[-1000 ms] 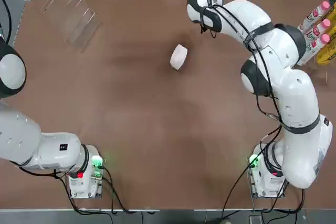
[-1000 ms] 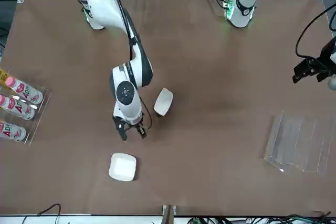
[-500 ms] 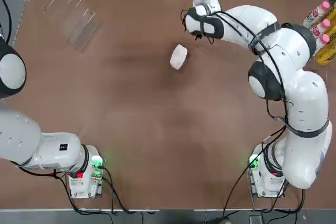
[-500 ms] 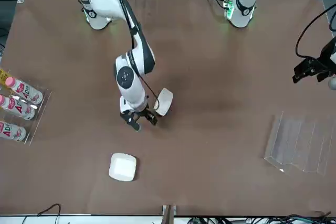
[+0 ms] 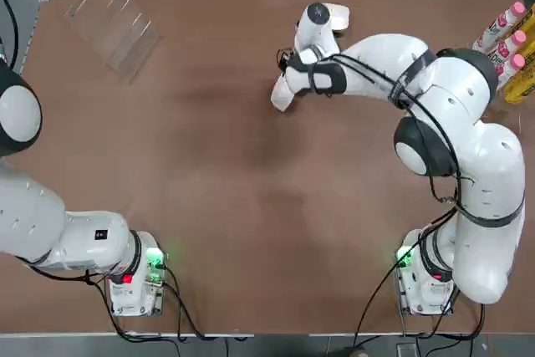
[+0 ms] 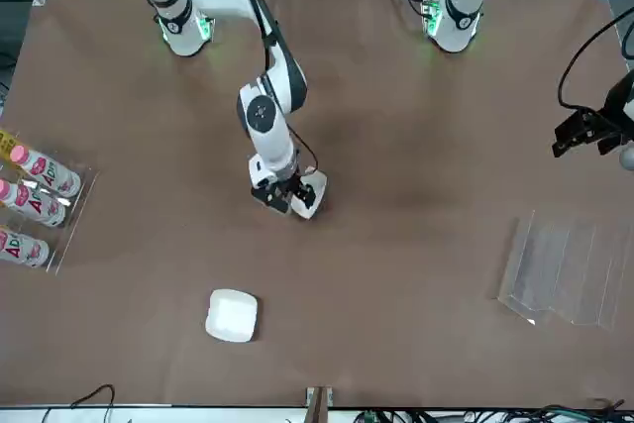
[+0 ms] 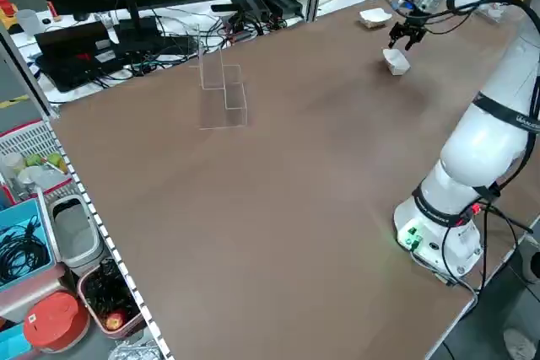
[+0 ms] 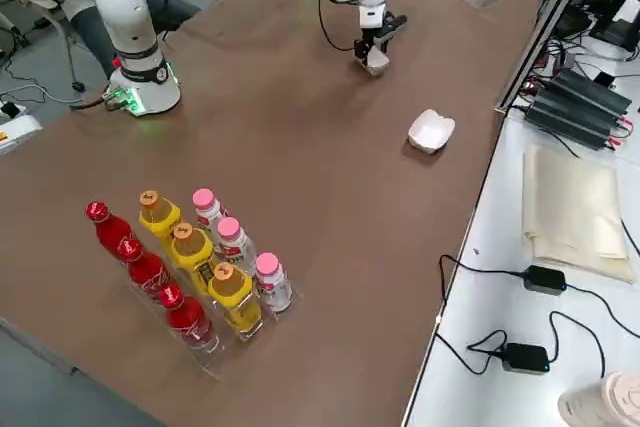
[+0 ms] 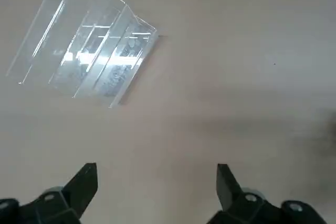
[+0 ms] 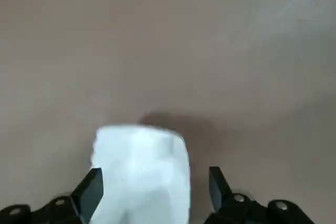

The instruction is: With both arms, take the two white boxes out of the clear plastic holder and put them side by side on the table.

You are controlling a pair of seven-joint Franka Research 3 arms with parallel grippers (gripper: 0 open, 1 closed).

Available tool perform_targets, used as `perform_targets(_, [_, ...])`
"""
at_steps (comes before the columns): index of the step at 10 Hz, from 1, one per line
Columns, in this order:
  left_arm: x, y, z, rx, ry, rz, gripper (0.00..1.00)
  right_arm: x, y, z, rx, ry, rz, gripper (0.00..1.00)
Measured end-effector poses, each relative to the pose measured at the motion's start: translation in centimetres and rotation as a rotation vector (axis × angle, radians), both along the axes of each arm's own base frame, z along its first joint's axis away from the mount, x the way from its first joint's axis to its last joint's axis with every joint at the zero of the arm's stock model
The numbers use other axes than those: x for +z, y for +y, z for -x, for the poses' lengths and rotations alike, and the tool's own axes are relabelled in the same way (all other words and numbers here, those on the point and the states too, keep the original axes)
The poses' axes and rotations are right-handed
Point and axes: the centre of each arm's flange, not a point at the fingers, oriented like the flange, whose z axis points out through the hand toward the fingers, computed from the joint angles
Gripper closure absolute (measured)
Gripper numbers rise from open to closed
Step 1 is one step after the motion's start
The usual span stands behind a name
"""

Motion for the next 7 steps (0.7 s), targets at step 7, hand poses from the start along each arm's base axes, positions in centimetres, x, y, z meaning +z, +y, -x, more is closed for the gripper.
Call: perform_targets(7, [0.0, 0.02, 0.0, 0.001, 0.0, 0.0, 0.0, -0.44, -0.02, 2.01, -0.014, -0.005, -0.026, 0.23])
